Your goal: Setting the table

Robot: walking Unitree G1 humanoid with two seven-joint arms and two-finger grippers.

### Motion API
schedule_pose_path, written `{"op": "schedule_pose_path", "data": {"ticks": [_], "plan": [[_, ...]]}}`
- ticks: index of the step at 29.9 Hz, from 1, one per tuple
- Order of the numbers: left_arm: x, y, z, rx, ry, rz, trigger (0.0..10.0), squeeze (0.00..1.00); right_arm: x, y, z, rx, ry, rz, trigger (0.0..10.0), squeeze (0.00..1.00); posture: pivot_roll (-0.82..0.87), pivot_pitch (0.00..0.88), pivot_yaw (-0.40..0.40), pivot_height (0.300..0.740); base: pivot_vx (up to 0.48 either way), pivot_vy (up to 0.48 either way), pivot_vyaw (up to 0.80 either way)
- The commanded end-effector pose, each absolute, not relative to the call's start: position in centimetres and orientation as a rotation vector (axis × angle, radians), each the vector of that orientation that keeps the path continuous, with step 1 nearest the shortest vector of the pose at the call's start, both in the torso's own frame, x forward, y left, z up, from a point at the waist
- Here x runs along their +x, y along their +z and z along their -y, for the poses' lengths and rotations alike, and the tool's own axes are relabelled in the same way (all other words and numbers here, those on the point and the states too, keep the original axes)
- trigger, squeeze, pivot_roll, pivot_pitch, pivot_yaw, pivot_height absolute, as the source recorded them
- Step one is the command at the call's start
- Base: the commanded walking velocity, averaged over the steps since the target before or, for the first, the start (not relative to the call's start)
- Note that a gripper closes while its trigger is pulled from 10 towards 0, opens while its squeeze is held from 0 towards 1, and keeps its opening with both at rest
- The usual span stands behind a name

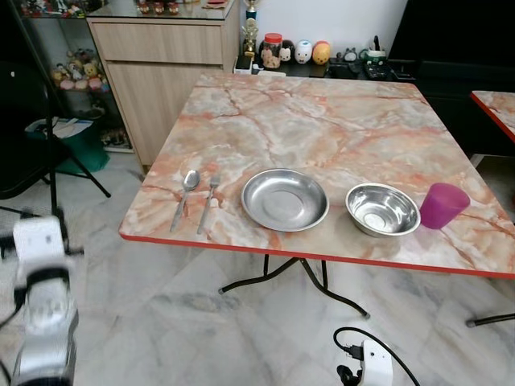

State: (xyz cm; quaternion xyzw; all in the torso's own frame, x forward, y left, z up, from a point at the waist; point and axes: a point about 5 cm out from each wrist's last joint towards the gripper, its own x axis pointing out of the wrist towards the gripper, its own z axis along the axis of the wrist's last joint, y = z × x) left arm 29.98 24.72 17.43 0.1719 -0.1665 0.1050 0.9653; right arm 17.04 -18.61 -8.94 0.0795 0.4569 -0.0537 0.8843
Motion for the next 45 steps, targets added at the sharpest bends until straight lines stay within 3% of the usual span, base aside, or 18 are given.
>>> {"op": "schedule_pose_path", "data": {"ticks": [1, 5, 7, 10, 12, 26, 36, 45], "plan": [[31.3, 18.3, -20.2, 0.293, -0.003, 0.336, 10.0, 0.00, 16.9, -9.0, 18.6, 0.156, -0.108, -0.967, 10.0, 0.00, 0.12, 0.000, -0.041, 0.740, 0.000, 0.000, 0.00], [32.2, 18.8, -16.8, 0.129, -0.101, 0.325, 10.0, 0.00, 17.0, -9.0, 18.5, 0.164, -0.113, -0.960, 10.0, 0.00, 0.10, 0.000, -0.034, 0.740, 0.000, 0.000, 0.00], [32.2, 18.3, -16.1, 0.128, -0.130, 0.314, 10.0, 0.00, 17.0, -9.0, 18.5, 0.167, -0.116, -0.957, 10.0, 0.00, 0.10, 0.000, -0.034, 0.740, 0.000, 0.000, 0.00], [32.1, 17.2, -16.5, 0.206, -0.119, 0.292, 10.0, 0.00, 17.0, -9.0, 18.6, 0.168, -0.121, -0.958, 10.0, 0.00, 0.10, 0.000, -0.032, 0.740, 0.000, 0.000, 0.00], [31.8, 16.6, -16.7, 0.364, -0.123, 0.296, 10.0, 0.00, 16.9, -9.0, 18.6, 0.170, -0.124, -0.957, 10.0, 0.00, 0.10, 0.000, -0.032, 0.740, 0.000, 0.000, 0.00], [28.6, 13.5, -17.4, 0.310, -0.158, 0.237, 10.0, 0.00, 16.9, -8.9, 19.3, 0.155, -0.138, -0.943, 10.0, 0.00, 0.09, 0.000, -0.029, 0.740, 0.000, 0.000, 0.00], [29.1, 13.2, -16.8, 0.260, -0.116, 0.227, 10.0, 0.00, 17.0, -8.9, 18.9, 0.145, -0.120, -0.939, 10.0, 0.00, 0.08, 0.000, -0.027, 0.740, 0.000, 0.000, 0.00], [29.3, 13.5, -16.8, 0.264, -0.124, 0.229, 10.0, 0.00, 17.0, -8.9, 18.8, 0.149, -0.121, -0.938, 10.0, 0.00, 0.08, 0.000, -0.024, 0.740, 0.000, -0.415, 0.00]]}}
